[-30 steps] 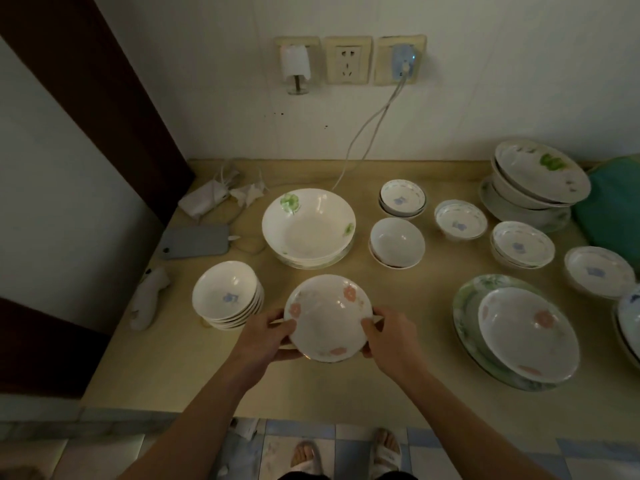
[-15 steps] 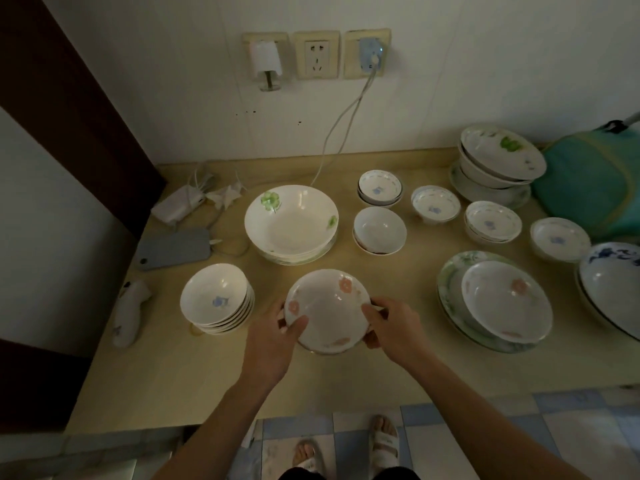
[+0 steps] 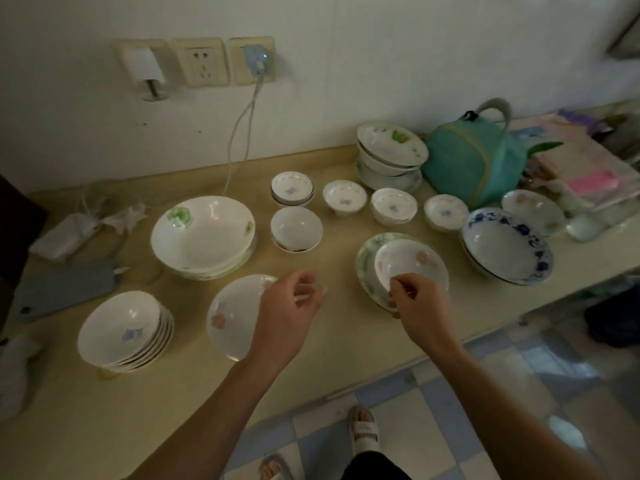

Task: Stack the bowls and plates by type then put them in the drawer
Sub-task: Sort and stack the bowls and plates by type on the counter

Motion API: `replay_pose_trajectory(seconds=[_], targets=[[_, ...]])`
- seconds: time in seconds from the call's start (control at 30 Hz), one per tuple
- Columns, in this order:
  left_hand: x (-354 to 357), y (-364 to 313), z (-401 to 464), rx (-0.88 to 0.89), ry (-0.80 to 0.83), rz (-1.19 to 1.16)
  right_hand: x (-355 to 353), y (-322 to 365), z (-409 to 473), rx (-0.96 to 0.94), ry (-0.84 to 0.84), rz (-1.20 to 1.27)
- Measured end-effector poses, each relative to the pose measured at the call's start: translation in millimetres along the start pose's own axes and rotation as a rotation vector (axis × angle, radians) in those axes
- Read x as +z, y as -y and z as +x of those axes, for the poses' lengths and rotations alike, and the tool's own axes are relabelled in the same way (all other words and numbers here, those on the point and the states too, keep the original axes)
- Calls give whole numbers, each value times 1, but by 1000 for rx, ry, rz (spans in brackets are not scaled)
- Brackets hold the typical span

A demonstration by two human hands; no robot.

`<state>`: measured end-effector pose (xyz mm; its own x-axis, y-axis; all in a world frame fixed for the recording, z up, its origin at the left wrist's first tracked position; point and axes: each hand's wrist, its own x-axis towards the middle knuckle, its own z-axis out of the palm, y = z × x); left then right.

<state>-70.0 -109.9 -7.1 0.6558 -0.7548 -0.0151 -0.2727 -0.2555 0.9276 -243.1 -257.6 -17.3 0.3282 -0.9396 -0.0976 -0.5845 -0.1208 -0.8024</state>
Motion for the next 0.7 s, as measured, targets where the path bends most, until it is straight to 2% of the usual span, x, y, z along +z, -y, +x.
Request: replay_pose_trajectory(seconds=[0.13, 0.3, 0.5, 0.7], targets=[[42, -9, 16, -98, 64, -118, -41, -30, 27, 21, -106, -55], [97, -19, 45, -222, 32, -169, -77, -62, 71, -20, -101, -155], [156, -21, 76, -374, -12, -50, -94, -84, 127, -57, 90, -206], [180, -27, 82, -381, -53, 205, -85, -90, 154, -97, 338, -302]])
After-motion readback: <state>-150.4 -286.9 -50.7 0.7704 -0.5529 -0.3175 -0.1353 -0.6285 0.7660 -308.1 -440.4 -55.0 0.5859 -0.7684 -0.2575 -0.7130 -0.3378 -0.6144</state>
